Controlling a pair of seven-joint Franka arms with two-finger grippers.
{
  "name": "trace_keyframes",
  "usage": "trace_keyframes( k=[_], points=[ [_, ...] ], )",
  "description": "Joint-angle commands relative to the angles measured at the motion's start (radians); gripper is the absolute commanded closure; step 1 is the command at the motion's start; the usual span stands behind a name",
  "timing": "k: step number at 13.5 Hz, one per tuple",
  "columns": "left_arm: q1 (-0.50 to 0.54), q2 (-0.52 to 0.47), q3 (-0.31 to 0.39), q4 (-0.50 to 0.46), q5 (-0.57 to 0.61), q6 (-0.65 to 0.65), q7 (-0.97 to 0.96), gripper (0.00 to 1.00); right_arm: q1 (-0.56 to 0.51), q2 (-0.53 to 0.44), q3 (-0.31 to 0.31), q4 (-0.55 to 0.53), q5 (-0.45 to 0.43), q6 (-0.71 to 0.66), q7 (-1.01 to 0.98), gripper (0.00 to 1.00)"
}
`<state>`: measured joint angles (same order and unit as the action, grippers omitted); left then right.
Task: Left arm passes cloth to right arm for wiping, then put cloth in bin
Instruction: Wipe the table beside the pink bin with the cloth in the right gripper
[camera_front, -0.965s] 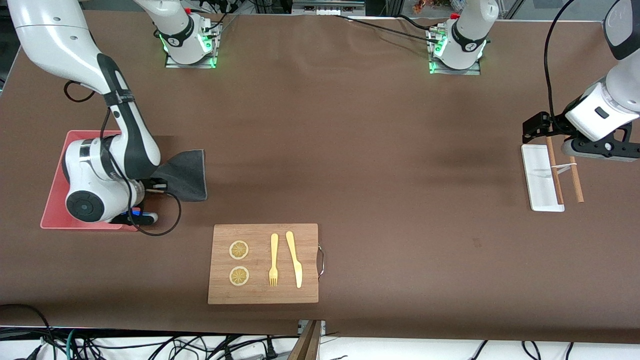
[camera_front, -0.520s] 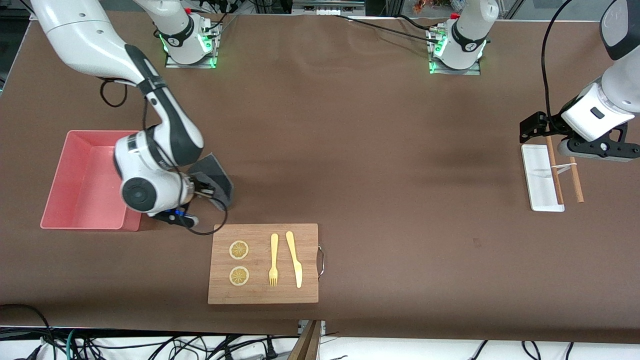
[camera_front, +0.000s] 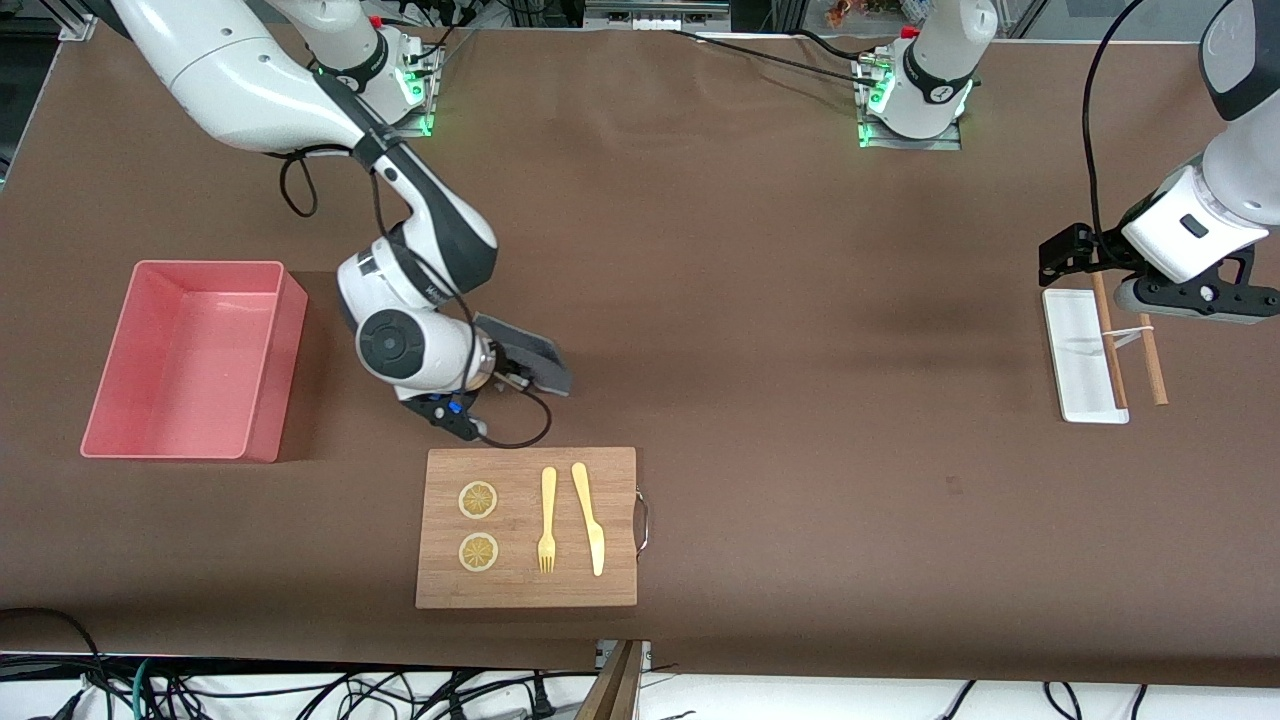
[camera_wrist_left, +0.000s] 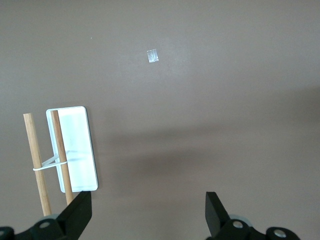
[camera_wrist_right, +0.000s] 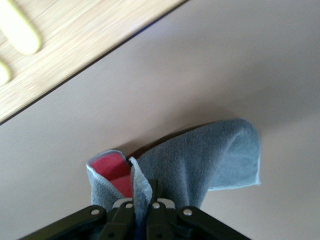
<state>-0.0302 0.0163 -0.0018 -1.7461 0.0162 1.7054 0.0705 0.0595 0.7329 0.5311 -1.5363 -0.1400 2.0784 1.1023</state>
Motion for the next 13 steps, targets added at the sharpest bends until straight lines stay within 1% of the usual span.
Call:
trace_keyframes(
  k=[1,3,5,6,10,13],
  points=[
    [0.000,-0.021,-0.001,-0.015,-0.016,-0.001,-0.006,0.00,0.026,0.045,0.033,0.005,0.011,0.096,0.138,1.00],
    [0.000,-0.021,-0.001,-0.015,-0.016,-0.001,-0.006,0.00,0.043,0.056,0.033,0.005,0.010,0.129,0.168,1.00],
    [0.000,-0.021,-0.001,-0.015,-0.016,-0.001,-0.006,0.00,0.031,0.051,0.029,0.004,0.007,0.114,0.124,1.00],
    [0.000,-0.021,-0.001,-0.015,-0.016,-0.001,-0.006,0.00,0.023,0.046,0.021,0.002,0.000,0.085,0.079,1.00],
    [0.000,-0.021,-0.001,-0.015,-0.016,-0.006,-0.006,0.00,-0.012,0.017,-0.063,0.004,-0.003,-0.061,-0.154,1.00],
    [0.000,-0.021,-0.001,-0.015,-0.016,-0.006,-0.006,0.00,-0.036,-0.006,-0.143,0.004,-0.003,-0.162,-0.332,1.00]
  ],
)
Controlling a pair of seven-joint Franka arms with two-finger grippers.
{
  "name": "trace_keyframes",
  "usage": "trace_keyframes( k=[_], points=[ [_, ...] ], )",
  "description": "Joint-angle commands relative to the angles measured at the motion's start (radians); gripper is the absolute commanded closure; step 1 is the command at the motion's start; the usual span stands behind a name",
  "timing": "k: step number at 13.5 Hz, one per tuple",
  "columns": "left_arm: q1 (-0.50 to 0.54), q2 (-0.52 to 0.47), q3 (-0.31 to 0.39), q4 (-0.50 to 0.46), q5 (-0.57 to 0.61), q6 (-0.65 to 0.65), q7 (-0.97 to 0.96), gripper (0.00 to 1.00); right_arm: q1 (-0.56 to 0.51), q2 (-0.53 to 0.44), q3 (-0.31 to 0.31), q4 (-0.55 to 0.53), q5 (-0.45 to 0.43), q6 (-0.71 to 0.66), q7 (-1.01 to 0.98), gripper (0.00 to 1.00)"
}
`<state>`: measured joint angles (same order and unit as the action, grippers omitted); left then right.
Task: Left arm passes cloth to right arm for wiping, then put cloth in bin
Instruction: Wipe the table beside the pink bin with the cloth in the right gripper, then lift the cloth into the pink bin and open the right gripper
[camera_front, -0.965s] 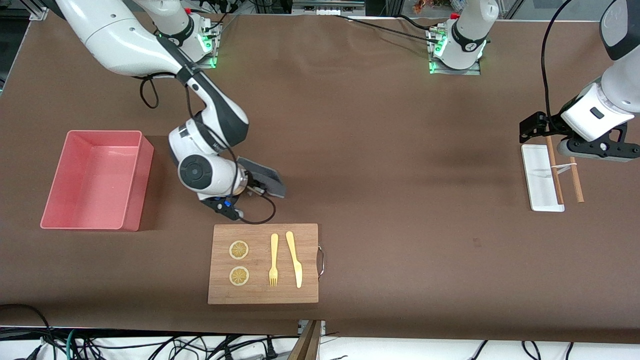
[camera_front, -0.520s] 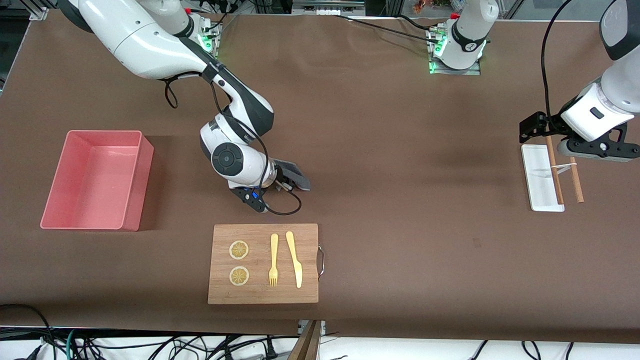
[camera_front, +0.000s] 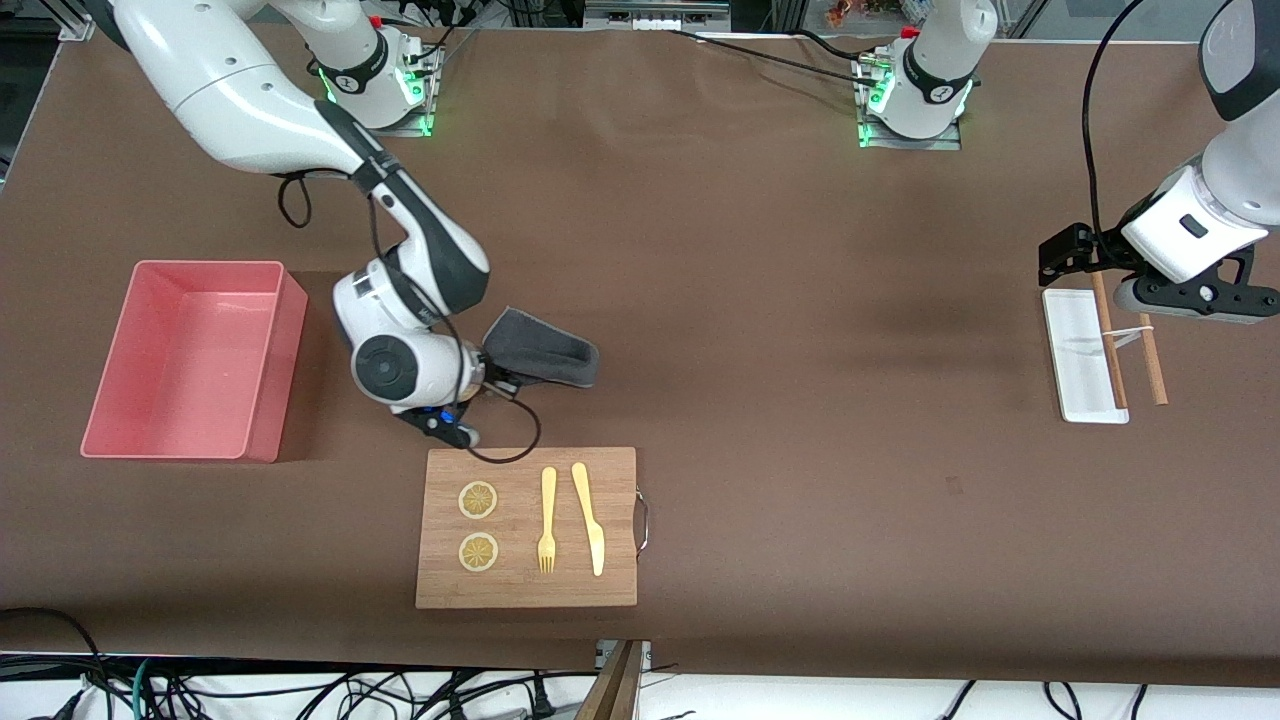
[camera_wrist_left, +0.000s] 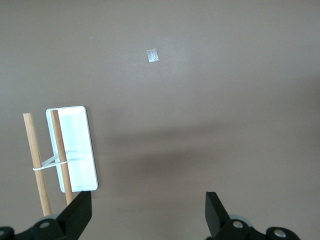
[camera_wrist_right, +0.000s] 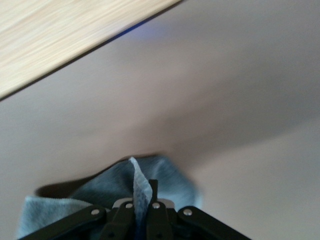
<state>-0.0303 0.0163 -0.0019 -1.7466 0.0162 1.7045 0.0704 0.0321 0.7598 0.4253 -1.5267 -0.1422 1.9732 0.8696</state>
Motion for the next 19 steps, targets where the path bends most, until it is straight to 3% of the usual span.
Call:
trace_keyframes(
  k=[1,9,12,16,19],
  points=[
    [0.000,-0.021,-0.001,-0.014,-0.016,-0.005,-0.006,0.00,-0.018,-0.045,-0.063,-0.006,-0.002,-0.075,-0.160,1.00],
    [0.000,-0.021,-0.001,-0.014,-0.016,-0.005,-0.006,0.00,-0.044,-0.088,-0.284,-0.007,0.000,-0.132,-0.614,1.00],
    [0.000,-0.019,-0.001,-0.014,-0.016,-0.005,-0.004,0.00,-0.047,-0.163,-0.303,0.008,0.001,-0.192,-0.669,1.00],
    [0.001,-0.019,-0.001,-0.013,-0.016,-0.005,0.000,0.00,-0.072,-0.227,-0.309,0.189,0.004,-0.510,-0.783,1.00],
    [0.000,-0.019,-0.001,-0.013,-0.016,-0.005,0.000,0.00,-0.073,-0.234,-0.361,0.377,0.000,-0.750,-0.909,1.00]
  ],
)
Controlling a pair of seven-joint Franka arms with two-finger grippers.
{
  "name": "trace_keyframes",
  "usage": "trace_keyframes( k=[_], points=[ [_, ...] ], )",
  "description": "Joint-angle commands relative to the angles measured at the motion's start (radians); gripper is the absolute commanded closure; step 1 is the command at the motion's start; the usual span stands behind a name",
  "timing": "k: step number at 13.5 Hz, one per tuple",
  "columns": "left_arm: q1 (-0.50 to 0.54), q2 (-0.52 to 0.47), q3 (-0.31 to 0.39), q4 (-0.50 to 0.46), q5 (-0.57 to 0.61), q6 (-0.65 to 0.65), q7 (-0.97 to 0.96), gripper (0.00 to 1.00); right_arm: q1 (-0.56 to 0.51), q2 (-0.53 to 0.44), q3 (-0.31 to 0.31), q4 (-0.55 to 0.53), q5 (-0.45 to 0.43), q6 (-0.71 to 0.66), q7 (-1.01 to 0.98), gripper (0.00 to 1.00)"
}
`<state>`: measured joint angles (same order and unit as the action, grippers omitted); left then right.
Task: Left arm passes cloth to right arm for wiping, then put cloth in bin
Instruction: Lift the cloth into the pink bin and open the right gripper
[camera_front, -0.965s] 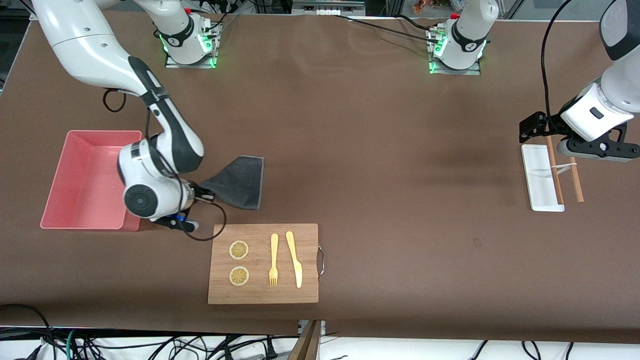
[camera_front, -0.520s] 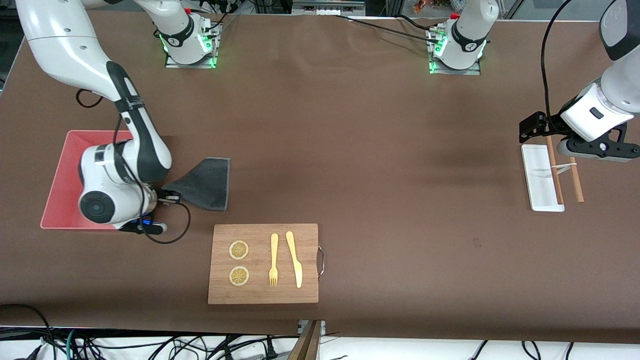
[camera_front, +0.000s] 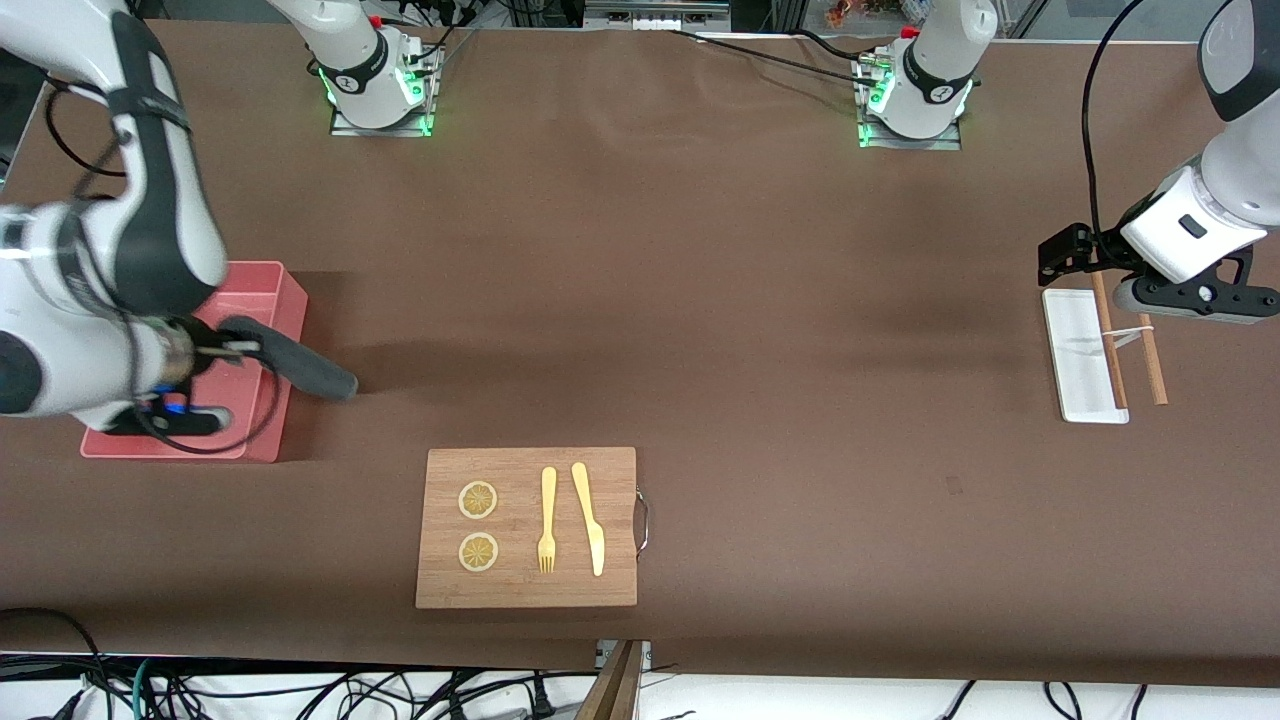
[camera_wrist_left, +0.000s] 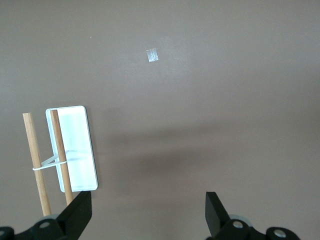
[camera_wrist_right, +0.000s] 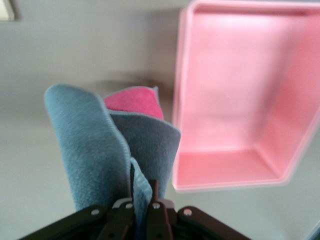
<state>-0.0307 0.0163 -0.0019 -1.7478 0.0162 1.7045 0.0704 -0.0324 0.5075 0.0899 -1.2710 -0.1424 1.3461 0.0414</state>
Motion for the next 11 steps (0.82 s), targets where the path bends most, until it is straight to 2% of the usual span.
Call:
trace_keyframes(
  k=[1,5,7,11],
  points=[
    [0.000,-0.019,-0.001,-0.012,-0.016,-0.005,0.000,0.00,-0.009,0.019,-0.060,0.155,0.000,-0.168,-0.131,1.00],
    [0.000,-0.019,-0.001,-0.012,-0.016,-0.005,0.003,0.00,-0.015,0.012,-0.229,0.153,-0.023,-0.182,-0.400,1.00],
    [0.000,-0.019,-0.001,-0.012,-0.016,-0.005,0.005,0.00,-0.023,0.023,-0.260,0.098,-0.075,-0.133,-0.474,1.00],
    [0.002,-0.019,-0.001,-0.012,-0.016,-0.005,0.005,0.00,-0.035,0.046,-0.282,-0.092,-0.069,0.034,-0.465,1.00]
  ],
)
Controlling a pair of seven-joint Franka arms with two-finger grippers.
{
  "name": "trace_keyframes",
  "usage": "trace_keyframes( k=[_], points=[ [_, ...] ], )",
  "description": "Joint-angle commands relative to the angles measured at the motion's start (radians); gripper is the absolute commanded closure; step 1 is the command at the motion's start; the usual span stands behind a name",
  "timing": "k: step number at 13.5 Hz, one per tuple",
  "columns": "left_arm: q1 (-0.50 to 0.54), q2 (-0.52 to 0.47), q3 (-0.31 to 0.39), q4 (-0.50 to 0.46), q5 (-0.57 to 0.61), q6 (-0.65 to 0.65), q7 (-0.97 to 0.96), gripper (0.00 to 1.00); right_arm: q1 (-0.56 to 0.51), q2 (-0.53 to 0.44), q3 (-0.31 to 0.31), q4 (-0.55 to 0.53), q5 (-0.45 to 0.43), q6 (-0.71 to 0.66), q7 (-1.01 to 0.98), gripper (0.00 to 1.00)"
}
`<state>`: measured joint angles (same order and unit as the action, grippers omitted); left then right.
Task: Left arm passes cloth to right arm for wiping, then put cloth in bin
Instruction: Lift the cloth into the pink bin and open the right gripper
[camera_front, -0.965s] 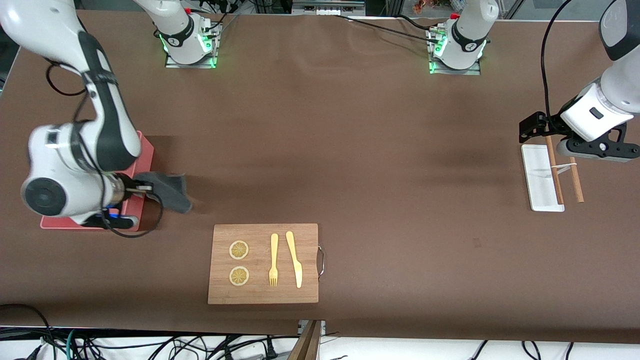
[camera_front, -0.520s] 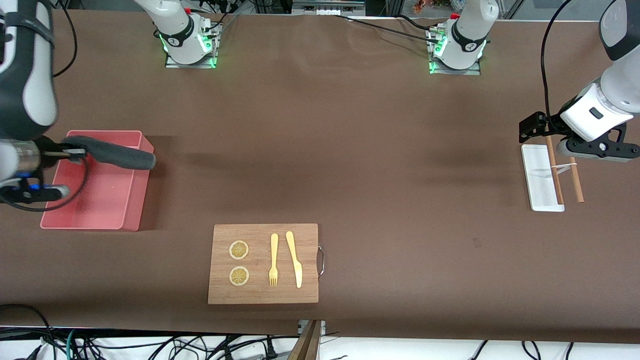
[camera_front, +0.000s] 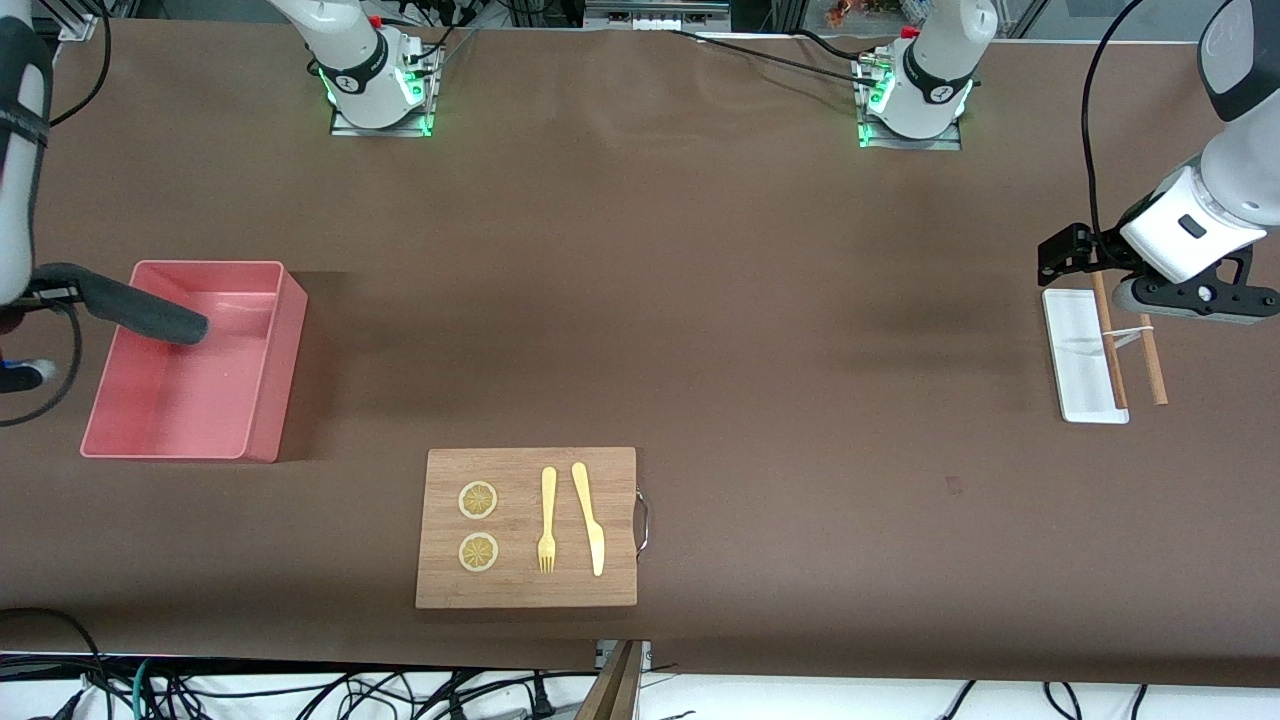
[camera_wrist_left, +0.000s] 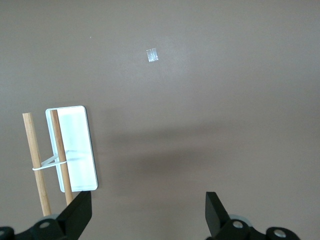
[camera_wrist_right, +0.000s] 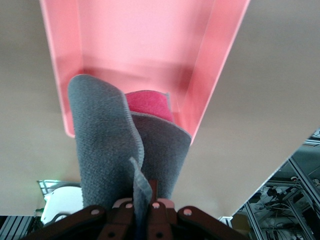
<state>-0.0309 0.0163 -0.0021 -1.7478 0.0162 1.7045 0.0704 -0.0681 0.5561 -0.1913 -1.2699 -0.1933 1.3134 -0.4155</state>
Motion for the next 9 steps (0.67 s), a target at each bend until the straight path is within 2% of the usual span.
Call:
trace_keyframes(
  k=[1,7,9],
  points=[
    [0.002,-0.019,-0.001,-0.012,-0.016,-0.005,0.006,0.00,-0.002,0.005,-0.002,-0.138,-0.017,0.120,-0.006,1.00],
    [0.002,-0.019,-0.001,-0.012,-0.016,-0.005,0.006,0.00,-0.009,0.056,-0.019,-0.354,0.071,0.481,-0.002,1.00],
    [0.002,-0.018,-0.001,-0.010,-0.016,-0.005,0.006,0.00,-0.012,0.062,-0.019,-0.371,0.115,0.539,-0.002,0.01]
  ],
)
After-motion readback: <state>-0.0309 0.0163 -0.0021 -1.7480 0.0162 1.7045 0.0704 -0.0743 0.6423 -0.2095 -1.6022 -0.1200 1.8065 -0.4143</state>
